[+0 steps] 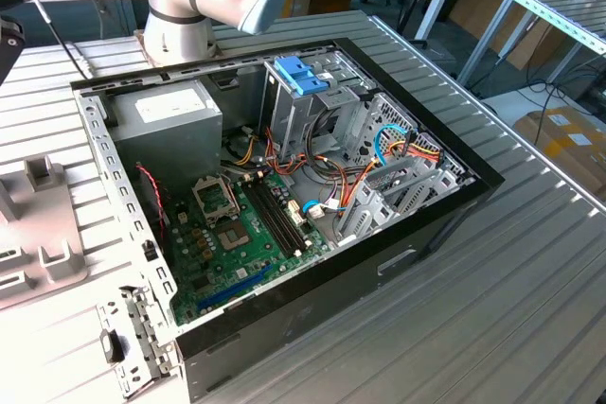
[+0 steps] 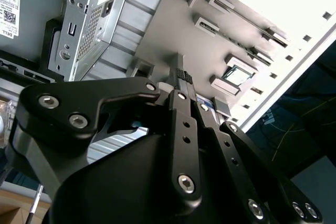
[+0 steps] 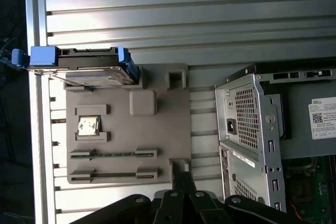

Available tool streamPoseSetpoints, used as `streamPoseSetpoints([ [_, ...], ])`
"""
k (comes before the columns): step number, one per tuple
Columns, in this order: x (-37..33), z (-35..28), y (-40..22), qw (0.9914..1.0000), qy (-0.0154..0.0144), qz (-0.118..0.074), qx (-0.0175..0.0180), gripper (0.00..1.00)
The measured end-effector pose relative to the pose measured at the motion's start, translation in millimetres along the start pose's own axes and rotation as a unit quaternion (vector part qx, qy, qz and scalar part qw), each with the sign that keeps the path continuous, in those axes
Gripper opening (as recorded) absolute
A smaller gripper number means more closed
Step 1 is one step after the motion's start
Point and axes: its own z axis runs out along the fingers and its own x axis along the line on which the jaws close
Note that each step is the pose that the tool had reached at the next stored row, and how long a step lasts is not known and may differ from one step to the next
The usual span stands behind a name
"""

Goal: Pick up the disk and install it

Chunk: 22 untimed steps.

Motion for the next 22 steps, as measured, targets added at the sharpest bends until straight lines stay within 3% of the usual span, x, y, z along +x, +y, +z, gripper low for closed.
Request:
streamPoseSetpoints([
  [22,16.2,-0.1,-1.2,1.00000,0.0000,0.000,0.0000,0.11],
])
